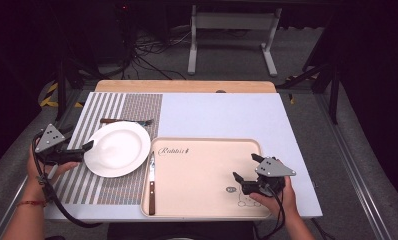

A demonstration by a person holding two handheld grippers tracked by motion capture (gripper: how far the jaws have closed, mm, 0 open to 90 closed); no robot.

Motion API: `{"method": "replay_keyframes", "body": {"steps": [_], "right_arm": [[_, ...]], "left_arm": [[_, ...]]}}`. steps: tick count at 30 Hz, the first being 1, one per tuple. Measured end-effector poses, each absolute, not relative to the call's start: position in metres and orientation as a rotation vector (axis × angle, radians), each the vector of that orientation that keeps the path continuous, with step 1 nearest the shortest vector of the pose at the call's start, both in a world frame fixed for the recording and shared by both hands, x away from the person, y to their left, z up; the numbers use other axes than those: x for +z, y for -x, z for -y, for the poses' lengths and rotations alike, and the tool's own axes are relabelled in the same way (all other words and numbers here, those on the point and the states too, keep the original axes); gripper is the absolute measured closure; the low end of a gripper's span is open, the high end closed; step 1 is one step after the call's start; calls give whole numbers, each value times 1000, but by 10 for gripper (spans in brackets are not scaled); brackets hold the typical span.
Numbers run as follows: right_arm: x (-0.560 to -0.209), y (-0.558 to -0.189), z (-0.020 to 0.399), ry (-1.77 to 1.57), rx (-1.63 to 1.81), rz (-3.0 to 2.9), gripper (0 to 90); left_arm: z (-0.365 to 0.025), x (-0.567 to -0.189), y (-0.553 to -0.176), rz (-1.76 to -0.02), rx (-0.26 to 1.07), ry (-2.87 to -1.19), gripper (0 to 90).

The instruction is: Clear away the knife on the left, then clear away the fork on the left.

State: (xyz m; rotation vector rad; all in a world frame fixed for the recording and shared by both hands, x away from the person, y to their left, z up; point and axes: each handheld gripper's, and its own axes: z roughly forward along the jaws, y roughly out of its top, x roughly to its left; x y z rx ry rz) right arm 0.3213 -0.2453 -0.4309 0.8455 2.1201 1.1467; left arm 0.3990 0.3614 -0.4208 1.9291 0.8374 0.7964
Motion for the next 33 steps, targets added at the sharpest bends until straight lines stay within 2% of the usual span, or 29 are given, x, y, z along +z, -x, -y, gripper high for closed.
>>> {"method": "replay_keyframes", "body": {"steps": [8,13,18,27,33], "right_arm": [[-432,-321,247,-861,1146,-2122,152],[-434,-324,245,-889,1146,-2138,156],[-434,-326,245,-923,1133,-2129,160],[-438,-324,253,-1008,1107,-2102,170],[-443,-321,257,-1052,1090,-2106,170]], "left_arm": [[-364,-415,-400,-830,833,-1933,154],[-370,-408,-417,-814,819,-1952,276],[-373,-409,-453,-810,764,-2006,342],[-368,-443,-519,-883,683,-2159,355],[-370,-451,-535,-881,663,-2169,354]]}}
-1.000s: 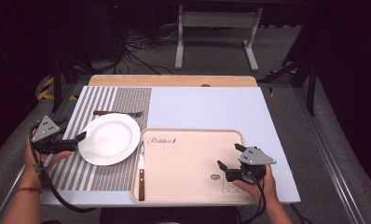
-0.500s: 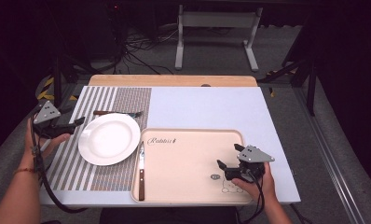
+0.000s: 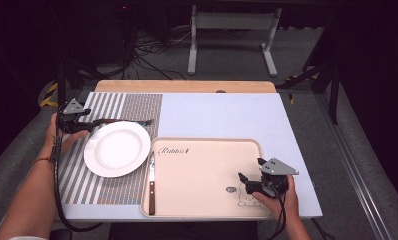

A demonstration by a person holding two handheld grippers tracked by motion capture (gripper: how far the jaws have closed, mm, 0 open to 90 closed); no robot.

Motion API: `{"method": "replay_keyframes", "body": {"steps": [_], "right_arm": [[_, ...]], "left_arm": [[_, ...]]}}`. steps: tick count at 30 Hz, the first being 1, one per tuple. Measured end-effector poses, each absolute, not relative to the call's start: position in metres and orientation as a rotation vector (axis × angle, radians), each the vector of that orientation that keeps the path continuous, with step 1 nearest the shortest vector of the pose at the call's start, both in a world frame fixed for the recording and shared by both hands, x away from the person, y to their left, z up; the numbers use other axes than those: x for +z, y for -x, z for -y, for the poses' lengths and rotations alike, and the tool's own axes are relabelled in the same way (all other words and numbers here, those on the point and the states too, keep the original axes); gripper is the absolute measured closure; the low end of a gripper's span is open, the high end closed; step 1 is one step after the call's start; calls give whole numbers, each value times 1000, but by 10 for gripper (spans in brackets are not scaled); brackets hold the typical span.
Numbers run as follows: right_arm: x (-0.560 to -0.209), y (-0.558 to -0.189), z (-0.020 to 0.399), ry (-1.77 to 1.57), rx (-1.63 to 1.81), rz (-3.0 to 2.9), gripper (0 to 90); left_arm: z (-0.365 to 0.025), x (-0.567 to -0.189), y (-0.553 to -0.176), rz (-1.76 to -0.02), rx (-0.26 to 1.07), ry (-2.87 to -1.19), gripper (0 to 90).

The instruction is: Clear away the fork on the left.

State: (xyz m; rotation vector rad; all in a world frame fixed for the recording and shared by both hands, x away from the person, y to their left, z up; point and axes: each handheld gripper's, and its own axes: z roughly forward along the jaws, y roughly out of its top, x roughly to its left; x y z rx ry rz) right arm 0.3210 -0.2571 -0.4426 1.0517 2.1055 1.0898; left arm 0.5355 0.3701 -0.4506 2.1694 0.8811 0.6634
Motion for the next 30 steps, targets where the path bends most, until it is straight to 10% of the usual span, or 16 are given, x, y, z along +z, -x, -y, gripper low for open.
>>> {"method": "replay_keyframes", "body": {"steps": [9,30], "right_arm": [[-442,-317,259,-1058,1073,-2101,179],[-442,-324,256,-1046,1086,-2109,211]], "left_arm": [[-349,-454,-552,-814,631,-2272,368],[-349,-460,-548,-798,507,-2318,744]]}}
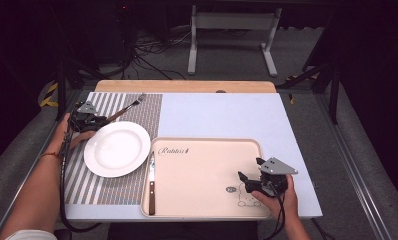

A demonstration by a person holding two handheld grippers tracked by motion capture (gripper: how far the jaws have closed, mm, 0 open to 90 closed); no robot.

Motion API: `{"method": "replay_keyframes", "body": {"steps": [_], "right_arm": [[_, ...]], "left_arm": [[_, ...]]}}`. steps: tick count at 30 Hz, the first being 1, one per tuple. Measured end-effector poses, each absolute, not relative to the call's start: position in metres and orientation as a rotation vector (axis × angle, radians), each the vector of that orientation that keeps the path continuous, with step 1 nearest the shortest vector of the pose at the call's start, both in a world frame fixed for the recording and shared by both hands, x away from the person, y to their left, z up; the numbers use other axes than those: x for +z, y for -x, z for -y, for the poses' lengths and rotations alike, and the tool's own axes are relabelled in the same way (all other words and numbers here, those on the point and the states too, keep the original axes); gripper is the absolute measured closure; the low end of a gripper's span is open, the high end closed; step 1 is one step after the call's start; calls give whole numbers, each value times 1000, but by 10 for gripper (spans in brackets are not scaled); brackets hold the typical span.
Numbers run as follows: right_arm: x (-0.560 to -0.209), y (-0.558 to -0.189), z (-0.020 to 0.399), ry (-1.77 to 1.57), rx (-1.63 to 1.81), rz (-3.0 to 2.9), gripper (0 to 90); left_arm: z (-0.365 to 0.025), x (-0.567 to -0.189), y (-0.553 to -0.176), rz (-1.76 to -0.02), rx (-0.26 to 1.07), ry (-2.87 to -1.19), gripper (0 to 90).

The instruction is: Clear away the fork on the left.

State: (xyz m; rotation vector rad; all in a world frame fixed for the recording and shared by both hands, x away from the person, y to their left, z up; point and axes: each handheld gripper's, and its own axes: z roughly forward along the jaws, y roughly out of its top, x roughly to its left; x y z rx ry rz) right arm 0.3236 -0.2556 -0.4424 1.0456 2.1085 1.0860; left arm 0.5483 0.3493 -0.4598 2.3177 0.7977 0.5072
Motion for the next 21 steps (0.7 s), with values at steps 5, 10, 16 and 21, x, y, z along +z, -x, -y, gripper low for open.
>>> {"method": "replay_keyframes", "body": {"steps": [5,10,16,21], "right_arm": [[-442,-324,254,-1036,1080,-2120,211],[-442,-324,254,-1020,1079,-2119,211],[-441,-324,256,-981,1088,-2130,210],[-441,-324,258,-956,1101,-2143,209]], "left_arm": [[-351,-458,-537,-831,539,-2338,744],[-362,-460,-520,-885,548,-2304,744],[-366,-458,-495,-949,572,-2320,744],[-369,-458,-476,-986,580,-2319,744]]}}
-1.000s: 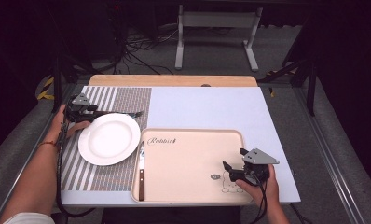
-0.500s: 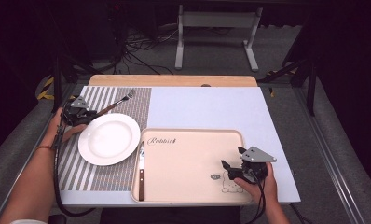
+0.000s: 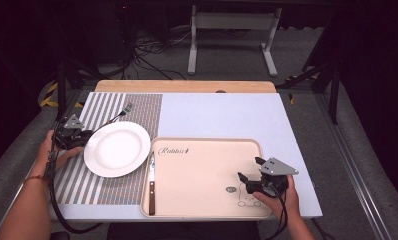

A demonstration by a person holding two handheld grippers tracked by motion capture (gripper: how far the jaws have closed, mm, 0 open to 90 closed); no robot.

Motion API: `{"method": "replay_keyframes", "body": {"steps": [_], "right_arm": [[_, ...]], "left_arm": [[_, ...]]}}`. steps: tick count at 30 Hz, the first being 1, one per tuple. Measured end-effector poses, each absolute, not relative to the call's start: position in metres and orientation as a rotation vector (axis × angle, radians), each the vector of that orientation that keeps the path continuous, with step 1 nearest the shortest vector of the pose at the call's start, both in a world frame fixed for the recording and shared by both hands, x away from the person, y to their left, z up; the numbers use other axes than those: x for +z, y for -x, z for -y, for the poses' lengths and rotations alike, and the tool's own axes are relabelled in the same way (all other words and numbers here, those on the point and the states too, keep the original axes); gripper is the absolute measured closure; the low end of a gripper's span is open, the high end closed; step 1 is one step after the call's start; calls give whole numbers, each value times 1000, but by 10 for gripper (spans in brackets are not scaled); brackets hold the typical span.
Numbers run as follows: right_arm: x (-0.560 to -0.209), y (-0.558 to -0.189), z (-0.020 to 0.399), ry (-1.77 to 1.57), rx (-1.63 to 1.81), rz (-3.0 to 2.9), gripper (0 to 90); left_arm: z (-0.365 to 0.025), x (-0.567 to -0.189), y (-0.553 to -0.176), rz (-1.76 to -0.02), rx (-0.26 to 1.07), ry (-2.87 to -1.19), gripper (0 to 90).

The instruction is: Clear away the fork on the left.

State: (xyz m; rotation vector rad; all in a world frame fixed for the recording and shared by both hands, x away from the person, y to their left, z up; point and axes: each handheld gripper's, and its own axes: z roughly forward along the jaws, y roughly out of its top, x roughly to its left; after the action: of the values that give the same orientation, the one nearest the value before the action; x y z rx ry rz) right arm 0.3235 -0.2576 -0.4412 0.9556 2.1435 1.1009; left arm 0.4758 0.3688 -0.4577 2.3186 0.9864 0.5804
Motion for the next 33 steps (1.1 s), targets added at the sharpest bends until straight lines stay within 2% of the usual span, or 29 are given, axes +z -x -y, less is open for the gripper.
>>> {"method": "replay_keyframes", "body": {"steps": [7,12,18,19,23,25,27,29,33], "right_arm": [[-440,-324,256,-927,1113,-2154,205],[-441,-325,253,-927,1105,-2165,201],[-441,-326,251,-935,1098,-2166,196],[-441,-326,252,-939,1095,-2167,196],[-442,-326,253,-943,1099,-2166,195],[-442,-326,253,-951,1100,-2165,194],[-442,-326,253,-951,1097,-2168,194],[-442,-326,253,-950,1094,-2170,194],[-443,-326,252,-947,1083,-2178,193]], "left_arm": [[-374,-457,-456,-1035,607,-2320,743],[-379,-459,-458,-1026,593,-2289,741],[-372,-459,-473,-1012,627,-2295,671],[-371,-459,-476,-1023,631,-2289,606],[-371,-462,-485,-1041,603,-2238,611],[-373,-463,-489,-1056,579,-2216,573],[-373,-463,-490,-1033,568,-2223,607],[-372,-463,-489,-1016,556,-2229,734],[-368,-463,-488,-1019,561,-2240,755]]}}
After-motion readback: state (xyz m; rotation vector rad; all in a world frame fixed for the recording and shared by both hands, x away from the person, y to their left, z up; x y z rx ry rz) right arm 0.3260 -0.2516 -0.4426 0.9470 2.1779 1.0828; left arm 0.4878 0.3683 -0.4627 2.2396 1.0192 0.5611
